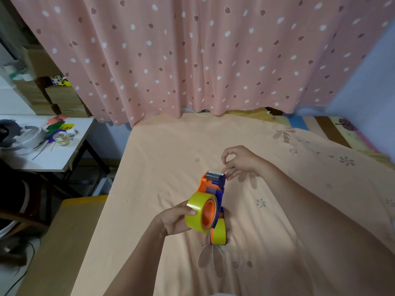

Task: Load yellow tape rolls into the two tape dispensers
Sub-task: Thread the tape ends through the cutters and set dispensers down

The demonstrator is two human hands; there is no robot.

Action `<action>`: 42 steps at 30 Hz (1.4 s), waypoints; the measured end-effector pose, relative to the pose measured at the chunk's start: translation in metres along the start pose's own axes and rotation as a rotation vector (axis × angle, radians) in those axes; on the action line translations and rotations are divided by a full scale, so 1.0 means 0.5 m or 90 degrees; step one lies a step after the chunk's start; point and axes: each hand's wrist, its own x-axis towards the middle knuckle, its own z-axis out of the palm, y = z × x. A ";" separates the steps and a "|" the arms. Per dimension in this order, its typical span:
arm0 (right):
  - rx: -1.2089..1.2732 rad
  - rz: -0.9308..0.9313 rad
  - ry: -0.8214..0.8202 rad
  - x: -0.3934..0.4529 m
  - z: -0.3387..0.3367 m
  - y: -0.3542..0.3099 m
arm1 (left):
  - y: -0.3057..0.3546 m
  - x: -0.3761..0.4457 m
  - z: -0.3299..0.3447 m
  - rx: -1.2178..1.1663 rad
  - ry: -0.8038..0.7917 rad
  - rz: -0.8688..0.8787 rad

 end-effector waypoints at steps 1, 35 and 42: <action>0.031 0.006 -0.014 -0.002 -0.002 0.010 | -0.002 -0.002 -0.003 -0.026 0.006 0.008; 0.100 -0.205 0.307 -0.009 0.109 0.066 | 0.047 0.008 0.040 -0.424 -0.004 0.147; 0.139 -0.170 0.297 -0.004 0.119 0.067 | 0.055 0.018 0.059 -0.485 0.022 0.191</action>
